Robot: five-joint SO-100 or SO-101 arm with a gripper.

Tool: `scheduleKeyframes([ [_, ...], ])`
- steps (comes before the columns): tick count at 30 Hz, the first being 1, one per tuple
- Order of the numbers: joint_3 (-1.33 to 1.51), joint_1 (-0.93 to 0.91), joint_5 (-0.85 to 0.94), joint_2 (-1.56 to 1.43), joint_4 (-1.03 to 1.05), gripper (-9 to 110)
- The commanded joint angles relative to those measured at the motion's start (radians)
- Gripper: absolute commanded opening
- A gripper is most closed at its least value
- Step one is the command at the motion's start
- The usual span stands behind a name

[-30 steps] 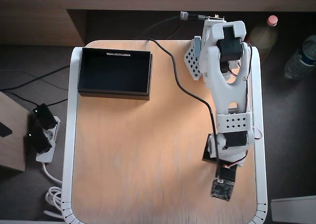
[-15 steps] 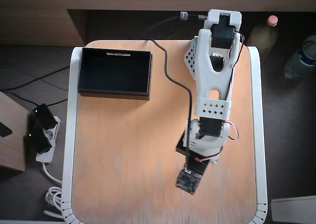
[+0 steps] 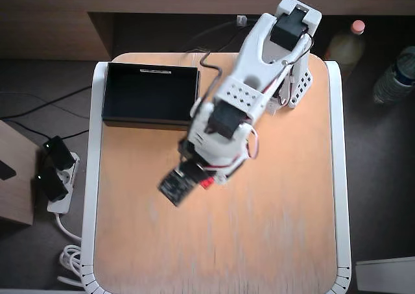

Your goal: Grasp a lego block and put it in the bin.

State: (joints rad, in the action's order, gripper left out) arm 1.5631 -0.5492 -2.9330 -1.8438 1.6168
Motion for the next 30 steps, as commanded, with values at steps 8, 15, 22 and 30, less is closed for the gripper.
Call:
scheduleKeyframes([
  [8, -0.149, -0.408, -0.153, -0.089, 0.028, 0],
  [15, -0.143, -0.618, -0.25, -0.083, 0.028, 0],
  [22, -0.141, -0.738, -0.325, 0.008, 0.025, 0],
  [30, -0.14, -0.802, -0.353, 0.103, -0.044, 0],
])
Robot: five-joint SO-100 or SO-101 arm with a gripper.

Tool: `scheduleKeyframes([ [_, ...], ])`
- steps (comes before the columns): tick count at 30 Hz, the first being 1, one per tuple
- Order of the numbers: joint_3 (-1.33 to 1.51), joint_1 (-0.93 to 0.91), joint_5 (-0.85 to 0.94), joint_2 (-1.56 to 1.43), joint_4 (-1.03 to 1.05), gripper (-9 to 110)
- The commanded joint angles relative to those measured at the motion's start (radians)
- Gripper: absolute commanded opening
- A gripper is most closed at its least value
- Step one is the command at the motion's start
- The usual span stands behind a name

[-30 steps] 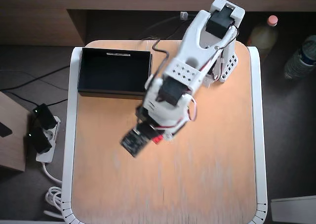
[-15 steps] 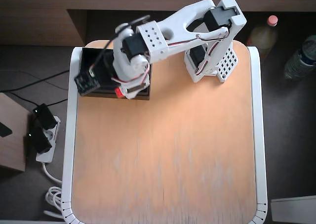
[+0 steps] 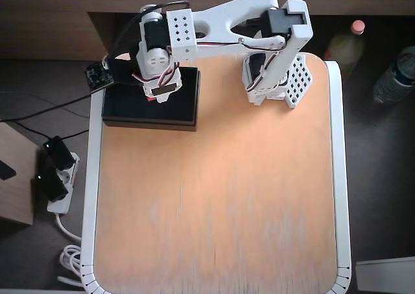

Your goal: Grasp a lego block and put it in the bin.

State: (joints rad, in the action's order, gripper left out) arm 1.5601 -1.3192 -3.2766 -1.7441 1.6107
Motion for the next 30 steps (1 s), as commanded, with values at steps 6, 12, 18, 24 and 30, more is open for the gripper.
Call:
scheduleKeyframes([
  [6, -0.137, -0.072, -0.014, 0.083, -0.14, 0],
  [12, -0.135, -0.101, -0.028, 0.164, -0.221, 0],
  [18, -0.132, -0.109, -0.014, 0.227, -0.308, 0],
  [24, -0.087, -0.107, -0.015, 0.239, -0.348, 0],
  [30, -0.043, -0.097, -0.011, 0.238, -0.365, 0],
])
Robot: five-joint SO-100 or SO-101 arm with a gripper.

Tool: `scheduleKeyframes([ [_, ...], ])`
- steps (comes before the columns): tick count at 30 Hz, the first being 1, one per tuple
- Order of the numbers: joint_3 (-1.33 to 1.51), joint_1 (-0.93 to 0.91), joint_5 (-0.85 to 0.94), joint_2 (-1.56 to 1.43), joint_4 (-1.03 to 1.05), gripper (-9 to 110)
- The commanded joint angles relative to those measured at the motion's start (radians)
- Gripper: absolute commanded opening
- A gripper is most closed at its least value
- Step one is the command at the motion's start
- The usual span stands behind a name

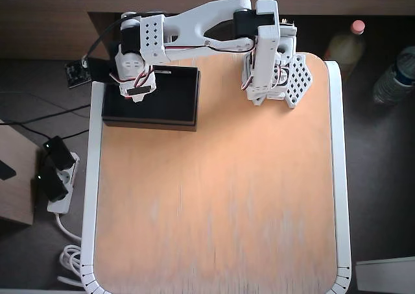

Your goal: Grasp a lego block and put it in the bin.

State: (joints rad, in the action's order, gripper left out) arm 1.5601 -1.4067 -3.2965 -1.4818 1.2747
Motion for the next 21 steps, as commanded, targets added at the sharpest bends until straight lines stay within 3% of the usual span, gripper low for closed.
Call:
scheduleKeyframes([
  [1, -0.037, -0.006, 0.009, -0.025, -0.034, 0],
  [21, 0.087, 0.009, 0.0, -0.072, -0.071, 3],
])
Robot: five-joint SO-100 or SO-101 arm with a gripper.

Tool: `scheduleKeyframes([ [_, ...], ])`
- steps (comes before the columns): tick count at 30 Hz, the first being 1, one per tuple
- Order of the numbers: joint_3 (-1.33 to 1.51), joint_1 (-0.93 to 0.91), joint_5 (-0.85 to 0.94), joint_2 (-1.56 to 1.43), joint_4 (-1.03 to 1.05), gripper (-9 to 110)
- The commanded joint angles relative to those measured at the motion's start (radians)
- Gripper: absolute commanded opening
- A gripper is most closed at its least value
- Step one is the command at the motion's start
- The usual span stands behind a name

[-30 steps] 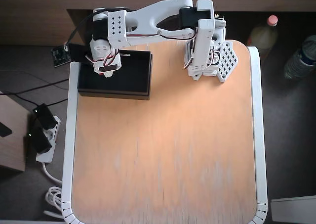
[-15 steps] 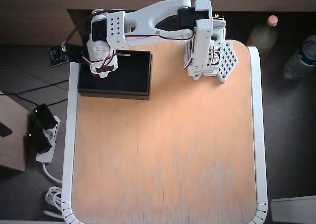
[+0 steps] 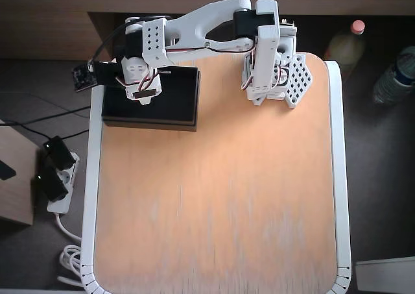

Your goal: Grasp a lego block and put it in the bin.

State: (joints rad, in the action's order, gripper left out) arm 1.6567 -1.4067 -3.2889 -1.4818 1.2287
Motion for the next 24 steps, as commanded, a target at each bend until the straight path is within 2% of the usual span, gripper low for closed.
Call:
scheduleKeyframes([
  [1, -0.009, 0.009, -0.009, -0.075, -0.025, 5],
  [8, -0.009, 0.009, -0.008, -0.124, -0.023, 13],
  [16, -0.011, 0.021, 0.014, -0.224, -0.015, 14],
  [24, -0.012, 0.11, 0.104, -0.383, -0.015, 14],
])
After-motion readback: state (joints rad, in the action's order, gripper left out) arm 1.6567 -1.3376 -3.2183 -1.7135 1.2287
